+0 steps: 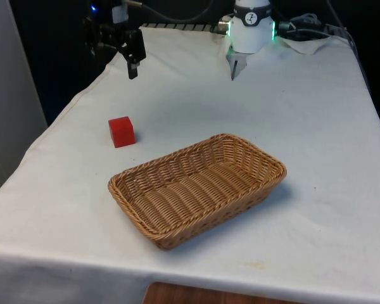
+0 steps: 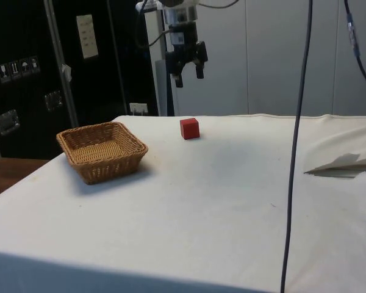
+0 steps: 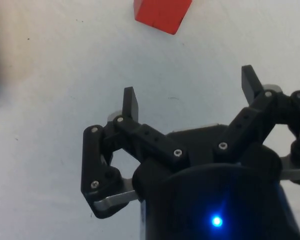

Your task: Pick up the cube and place it into the basket.

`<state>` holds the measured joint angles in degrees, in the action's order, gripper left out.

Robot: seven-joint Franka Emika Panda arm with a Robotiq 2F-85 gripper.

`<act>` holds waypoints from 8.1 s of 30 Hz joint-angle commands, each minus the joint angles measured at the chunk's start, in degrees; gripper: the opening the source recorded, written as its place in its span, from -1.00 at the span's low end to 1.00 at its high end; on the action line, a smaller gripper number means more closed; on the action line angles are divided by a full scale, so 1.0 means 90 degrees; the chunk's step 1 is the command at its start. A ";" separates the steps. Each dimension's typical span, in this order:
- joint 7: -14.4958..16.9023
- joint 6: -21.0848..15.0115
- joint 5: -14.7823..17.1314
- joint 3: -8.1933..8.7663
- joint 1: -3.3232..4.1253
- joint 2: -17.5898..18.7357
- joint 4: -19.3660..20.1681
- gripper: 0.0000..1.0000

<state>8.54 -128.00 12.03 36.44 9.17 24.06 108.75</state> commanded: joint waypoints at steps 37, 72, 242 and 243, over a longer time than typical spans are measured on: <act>-0.1076 -0.0713 0.0331 -0.0089 0.0019 0.0286 0.0255 1.00; -0.2476 -0.1381 0.0357 -0.0223 0.0025 0.0936 0.0178 1.00; -0.4545 -0.2457 0.0681 0.0051 0.0318 0.1038 0.0535 -0.99; -0.4545 -0.2413 0.0630 0.0070 0.0325 0.0968 0.0528 -0.99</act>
<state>-31.80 -150.23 18.39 36.27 11.40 33.17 113.27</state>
